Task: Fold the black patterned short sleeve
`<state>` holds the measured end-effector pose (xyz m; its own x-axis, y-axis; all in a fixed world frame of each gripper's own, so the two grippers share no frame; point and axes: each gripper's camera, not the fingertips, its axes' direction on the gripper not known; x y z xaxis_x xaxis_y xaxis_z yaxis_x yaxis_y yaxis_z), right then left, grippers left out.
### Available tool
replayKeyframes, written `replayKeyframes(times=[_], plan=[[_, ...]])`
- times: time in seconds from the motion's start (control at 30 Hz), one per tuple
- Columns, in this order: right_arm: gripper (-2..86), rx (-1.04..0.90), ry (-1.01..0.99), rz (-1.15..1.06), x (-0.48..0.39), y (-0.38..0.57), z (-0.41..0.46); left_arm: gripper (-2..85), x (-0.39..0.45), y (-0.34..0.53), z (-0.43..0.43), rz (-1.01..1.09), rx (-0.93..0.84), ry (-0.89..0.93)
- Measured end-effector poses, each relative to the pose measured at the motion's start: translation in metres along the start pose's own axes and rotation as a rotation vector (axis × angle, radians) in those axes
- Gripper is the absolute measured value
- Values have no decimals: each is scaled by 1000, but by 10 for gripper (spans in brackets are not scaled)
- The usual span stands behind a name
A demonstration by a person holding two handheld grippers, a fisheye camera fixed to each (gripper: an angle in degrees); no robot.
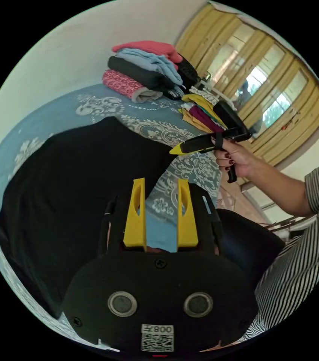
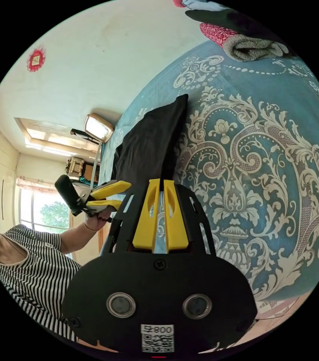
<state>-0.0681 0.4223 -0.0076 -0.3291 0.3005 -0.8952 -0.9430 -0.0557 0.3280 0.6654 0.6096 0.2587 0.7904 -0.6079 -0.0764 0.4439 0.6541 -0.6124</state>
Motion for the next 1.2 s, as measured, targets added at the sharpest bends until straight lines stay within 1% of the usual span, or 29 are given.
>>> replayKeyframes(times=[0.07,0.1,0.17,0.27,0.33,0.4,0.47,0.57,0.7,0.83,1.0,1.2], plan=[[21,-5,-49,-24,-4,-6,-4,117,30,-26,22,88,-29,-140],[21,-8,-57,-33,-5,-8,-4,116,35,-30,27,100,-42,-181],[21,-26,-80,-65,-9,-14,-4,86,49,-40,43,116,-71,-274],[23,-43,-94,-102,-9,-21,-5,44,51,-37,42,63,-39,-283],[24,-7,-138,-108,-1,-24,-13,35,46,-32,38,1,-18,-274],[34,56,-148,-69,16,-27,-24,30,42,-28,33,-48,12,-234],[70,104,-160,23,45,-37,-29,27,39,-24,30,-92,37,-197],[91,98,-236,99,74,-61,-19,24,41,-24,31,-116,51,-176],[99,96,-257,151,91,-94,-4,23,48,-25,34,-108,50,-177],[109,90,-346,202,105,-123,12,23,51,-25,38,-105,41,-164],[99,98,-360,236,113,-140,21,23,52,-26,38,-103,38,-141],[43,53,-323,225,110,-156,31,23,54,-28,33,-94,24,-127]])
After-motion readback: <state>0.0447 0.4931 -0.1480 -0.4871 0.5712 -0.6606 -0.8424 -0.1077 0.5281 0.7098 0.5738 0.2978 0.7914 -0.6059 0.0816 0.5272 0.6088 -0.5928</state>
